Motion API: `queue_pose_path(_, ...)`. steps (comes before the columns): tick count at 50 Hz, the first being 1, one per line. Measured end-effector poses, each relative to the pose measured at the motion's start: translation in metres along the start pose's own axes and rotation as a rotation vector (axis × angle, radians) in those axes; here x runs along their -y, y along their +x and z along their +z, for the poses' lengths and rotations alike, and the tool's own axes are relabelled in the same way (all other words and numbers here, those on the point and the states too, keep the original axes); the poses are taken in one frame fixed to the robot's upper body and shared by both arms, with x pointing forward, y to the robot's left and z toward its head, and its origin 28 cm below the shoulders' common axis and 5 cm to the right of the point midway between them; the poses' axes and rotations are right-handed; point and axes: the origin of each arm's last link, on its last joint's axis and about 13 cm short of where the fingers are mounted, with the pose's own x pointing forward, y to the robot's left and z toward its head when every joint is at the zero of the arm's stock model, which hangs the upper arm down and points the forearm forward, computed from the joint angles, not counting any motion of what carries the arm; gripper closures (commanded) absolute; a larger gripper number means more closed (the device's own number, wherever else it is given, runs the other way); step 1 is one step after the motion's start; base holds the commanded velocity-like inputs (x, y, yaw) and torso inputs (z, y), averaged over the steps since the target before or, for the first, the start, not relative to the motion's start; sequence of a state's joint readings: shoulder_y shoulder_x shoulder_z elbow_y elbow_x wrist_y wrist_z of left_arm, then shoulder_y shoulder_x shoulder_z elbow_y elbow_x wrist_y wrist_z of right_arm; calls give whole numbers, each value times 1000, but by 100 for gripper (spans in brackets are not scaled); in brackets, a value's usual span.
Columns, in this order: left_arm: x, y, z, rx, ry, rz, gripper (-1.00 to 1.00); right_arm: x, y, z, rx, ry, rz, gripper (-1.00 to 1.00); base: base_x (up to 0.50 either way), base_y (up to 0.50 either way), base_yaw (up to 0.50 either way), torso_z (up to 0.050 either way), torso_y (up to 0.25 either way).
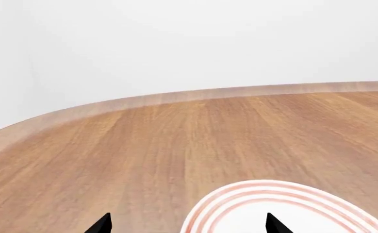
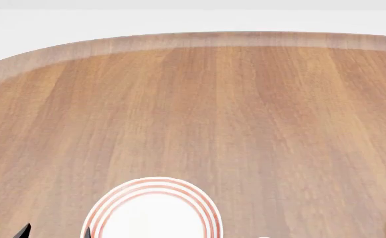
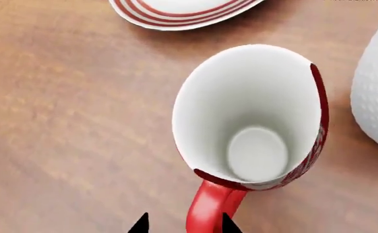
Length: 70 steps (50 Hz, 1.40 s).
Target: Put the red mug on the left plate.
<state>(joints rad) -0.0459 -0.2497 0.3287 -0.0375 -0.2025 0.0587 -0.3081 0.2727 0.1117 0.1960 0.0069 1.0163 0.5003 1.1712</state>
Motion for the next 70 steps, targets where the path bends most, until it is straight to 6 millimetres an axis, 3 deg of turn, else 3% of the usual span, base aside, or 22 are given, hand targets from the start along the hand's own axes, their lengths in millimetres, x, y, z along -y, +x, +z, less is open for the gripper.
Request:
queue_pose_path(22,0,0,0,2,0,1,-100,1,-5,-1,19,-11,20,100,0,0,0,0,1)
queue_pose_path(70,-1,0,1,4,-6,2,-100,7,-60,0,238,-131,391,100,0,0,0,0,0)
